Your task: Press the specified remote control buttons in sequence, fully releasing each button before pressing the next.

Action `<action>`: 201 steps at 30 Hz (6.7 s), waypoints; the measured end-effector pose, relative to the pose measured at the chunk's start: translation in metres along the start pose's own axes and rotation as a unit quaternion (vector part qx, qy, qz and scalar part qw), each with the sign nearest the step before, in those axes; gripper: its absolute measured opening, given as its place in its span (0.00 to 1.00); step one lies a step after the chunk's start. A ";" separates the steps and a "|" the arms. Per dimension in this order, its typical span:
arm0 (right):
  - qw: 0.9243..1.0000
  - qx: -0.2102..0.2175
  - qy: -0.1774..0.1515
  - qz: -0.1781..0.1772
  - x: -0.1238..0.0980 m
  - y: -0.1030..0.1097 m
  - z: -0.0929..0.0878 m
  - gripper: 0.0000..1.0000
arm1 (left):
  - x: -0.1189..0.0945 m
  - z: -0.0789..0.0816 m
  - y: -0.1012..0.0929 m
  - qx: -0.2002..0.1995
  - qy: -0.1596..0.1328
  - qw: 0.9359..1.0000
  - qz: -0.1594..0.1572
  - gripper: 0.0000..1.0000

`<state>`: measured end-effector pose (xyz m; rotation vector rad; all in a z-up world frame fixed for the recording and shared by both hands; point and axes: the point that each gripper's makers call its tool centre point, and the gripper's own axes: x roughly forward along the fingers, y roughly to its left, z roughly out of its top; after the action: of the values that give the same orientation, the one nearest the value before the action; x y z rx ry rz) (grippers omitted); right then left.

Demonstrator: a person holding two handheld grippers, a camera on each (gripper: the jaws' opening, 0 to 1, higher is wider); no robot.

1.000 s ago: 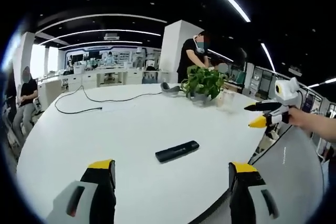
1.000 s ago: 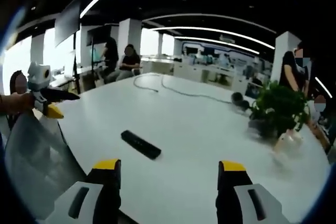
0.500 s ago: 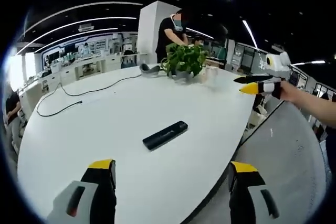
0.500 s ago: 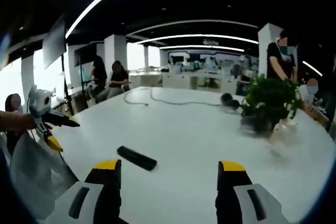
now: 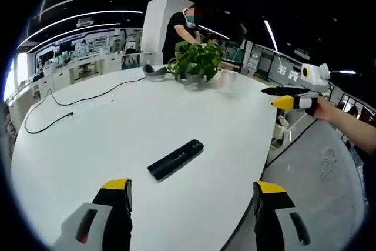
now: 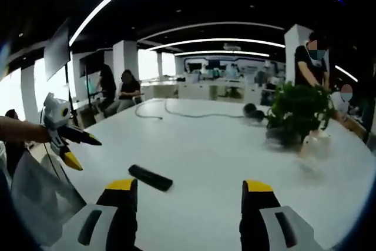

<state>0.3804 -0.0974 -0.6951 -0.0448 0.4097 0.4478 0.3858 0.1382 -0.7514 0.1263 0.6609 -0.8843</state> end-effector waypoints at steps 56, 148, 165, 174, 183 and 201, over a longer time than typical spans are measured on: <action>0.999 -0.002 0.044 0.029 0.009 0.001 -0.019 0.57 | 0.099 -0.026 0.043 0.117 0.164 0.978 -0.049 0.81; 0.994 -0.040 0.098 0.042 0.012 0.007 -0.039 0.33 | 0.125 -0.042 0.029 0.249 0.198 0.940 -0.126 0.25; 0.992 -0.049 0.104 0.049 0.013 0.010 -0.042 0.31 | 0.115 -0.052 0.016 0.254 0.199 0.937 -0.132 0.25; 0.992 -0.043 0.106 0.047 0.011 0.008 -0.044 0.30 | 0.112 -0.056 0.011 0.253 0.198 0.938 -0.131 0.25; 0.991 -0.048 0.110 0.051 0.012 0.009 -0.046 0.30 | 0.107 -0.061 0.003 0.255 0.200 0.937 -0.132 0.25; 0.989 -0.061 0.122 0.055 0.013 0.011 -0.050 0.30 | 0.099 -0.069 -0.011 0.252 0.191 0.939 -0.134 0.25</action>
<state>0.3675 -0.0892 -0.7456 -0.1976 0.6267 0.5784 0.3894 0.0894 -0.8623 0.6957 0.8108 -1.2998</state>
